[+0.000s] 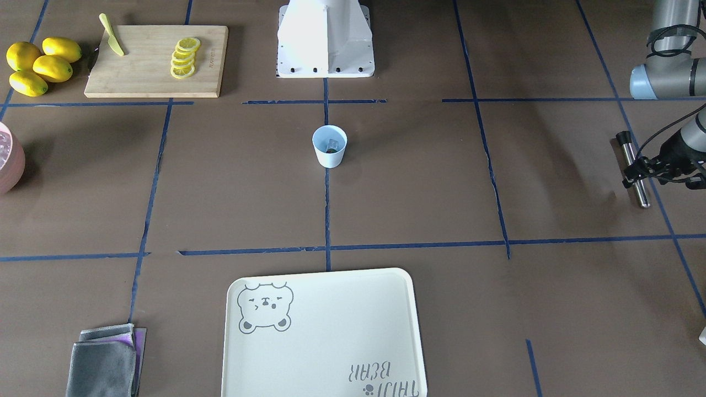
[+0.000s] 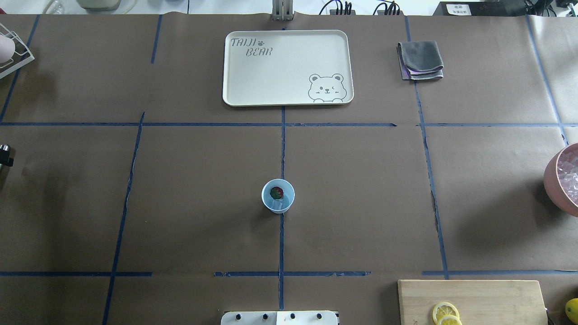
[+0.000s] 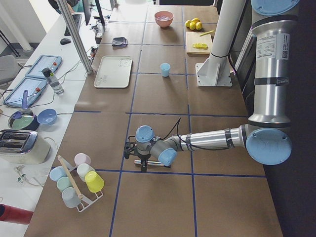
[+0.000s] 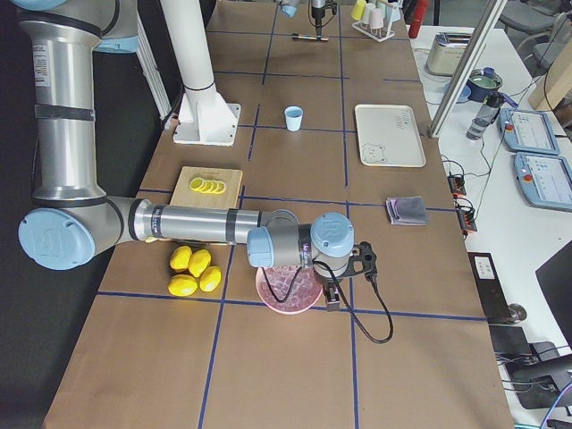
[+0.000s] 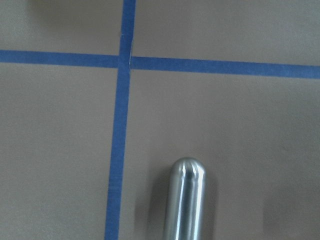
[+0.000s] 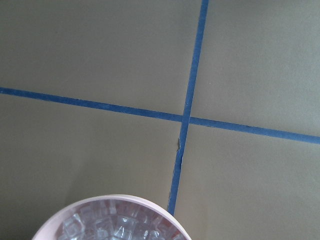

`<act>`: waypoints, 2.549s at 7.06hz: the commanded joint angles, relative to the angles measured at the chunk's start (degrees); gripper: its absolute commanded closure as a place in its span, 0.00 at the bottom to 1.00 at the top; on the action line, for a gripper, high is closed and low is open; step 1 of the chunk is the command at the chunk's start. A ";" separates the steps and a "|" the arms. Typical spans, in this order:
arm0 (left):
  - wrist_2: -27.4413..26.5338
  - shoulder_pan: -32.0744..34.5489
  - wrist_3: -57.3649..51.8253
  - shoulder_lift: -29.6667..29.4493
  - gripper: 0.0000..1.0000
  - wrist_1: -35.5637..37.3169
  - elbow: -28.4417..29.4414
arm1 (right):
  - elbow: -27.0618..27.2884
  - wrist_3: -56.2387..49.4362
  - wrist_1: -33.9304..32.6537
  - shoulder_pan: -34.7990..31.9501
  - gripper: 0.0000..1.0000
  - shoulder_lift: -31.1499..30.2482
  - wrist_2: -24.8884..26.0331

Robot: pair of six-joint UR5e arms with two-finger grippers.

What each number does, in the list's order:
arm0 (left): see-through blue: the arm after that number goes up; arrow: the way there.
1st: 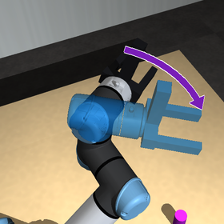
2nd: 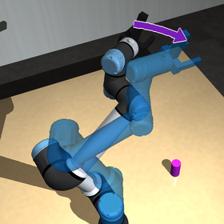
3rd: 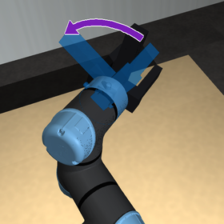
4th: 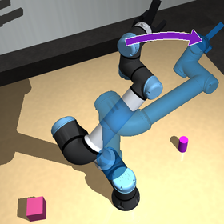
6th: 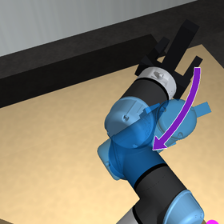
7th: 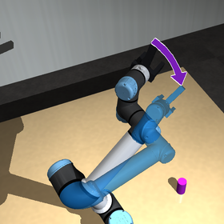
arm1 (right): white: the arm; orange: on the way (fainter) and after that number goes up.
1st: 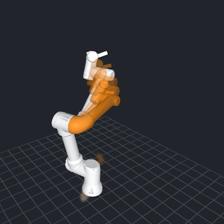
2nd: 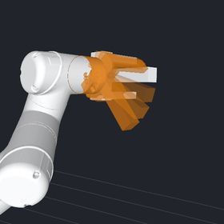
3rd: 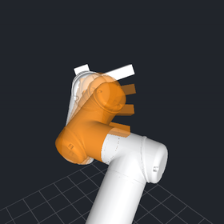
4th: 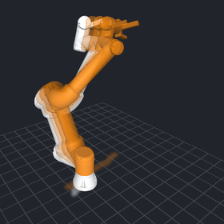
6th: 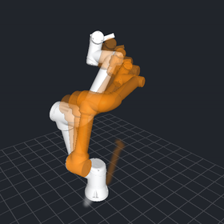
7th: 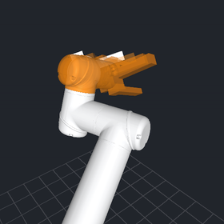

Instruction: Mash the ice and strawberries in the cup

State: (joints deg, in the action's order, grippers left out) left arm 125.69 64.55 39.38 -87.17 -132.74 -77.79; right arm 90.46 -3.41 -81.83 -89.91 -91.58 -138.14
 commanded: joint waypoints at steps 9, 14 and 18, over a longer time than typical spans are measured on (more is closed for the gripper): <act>0.26 -0.39 -0.53 -0.10 0.96 -0.68 0.36 | 0.68 0.07 0.00 0.00 0.00 0.00 -0.11; 0.37 2.25 -0.88 -1.50 1.00 1.61 -21.48 | 0.85 0.42 0.00 0.00 0.00 -0.09 -0.29; -9.99 1.02 5.54 -3.88 1.00 0.13 -34.59 | 5.85 0.33 -0.18 0.00 0.00 -2.36 -1.34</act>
State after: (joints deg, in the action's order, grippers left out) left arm 119.15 66.06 43.99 -90.40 -131.70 -108.46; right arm 94.90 -3.14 -81.91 -89.91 -93.17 -139.42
